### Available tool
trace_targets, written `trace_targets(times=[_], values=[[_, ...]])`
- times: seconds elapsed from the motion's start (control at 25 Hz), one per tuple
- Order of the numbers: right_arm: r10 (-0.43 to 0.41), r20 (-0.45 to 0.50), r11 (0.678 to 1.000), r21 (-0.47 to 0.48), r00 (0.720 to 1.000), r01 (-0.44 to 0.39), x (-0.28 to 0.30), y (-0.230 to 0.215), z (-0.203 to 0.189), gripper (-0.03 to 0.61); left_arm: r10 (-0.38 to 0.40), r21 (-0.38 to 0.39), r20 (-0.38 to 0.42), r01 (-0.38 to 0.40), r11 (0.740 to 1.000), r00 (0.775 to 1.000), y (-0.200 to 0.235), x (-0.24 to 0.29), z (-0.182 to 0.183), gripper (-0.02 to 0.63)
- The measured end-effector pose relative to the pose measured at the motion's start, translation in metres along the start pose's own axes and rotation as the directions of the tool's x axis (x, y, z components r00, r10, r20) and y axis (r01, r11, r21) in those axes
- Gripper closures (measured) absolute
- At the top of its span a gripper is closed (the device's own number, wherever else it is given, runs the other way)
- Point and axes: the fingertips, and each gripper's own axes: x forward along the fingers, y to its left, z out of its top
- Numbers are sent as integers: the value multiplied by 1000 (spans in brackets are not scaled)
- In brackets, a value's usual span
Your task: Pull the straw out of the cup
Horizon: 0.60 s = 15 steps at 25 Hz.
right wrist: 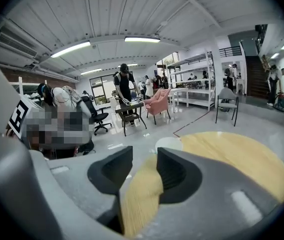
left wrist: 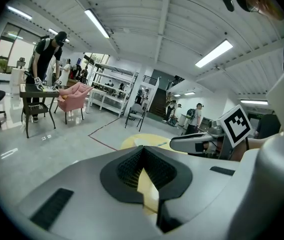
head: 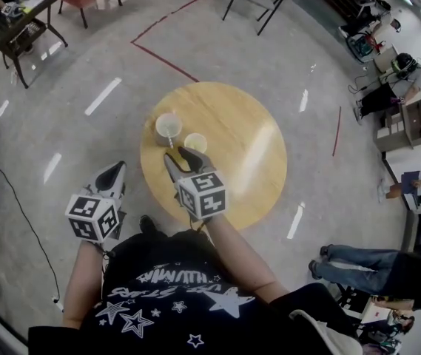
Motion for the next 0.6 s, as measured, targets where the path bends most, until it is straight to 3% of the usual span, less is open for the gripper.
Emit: trace_targets(times=[0.4,0.6], values=[[-83,24,997,-6,996,83,19,-7,10,432,-25,10,-17,25,1000,1000,16,7,1,607],[-92,-34,996,-12,995,91,33,-10,5,437,-27,0,-23,27,1000,999,26,11,5,607]])
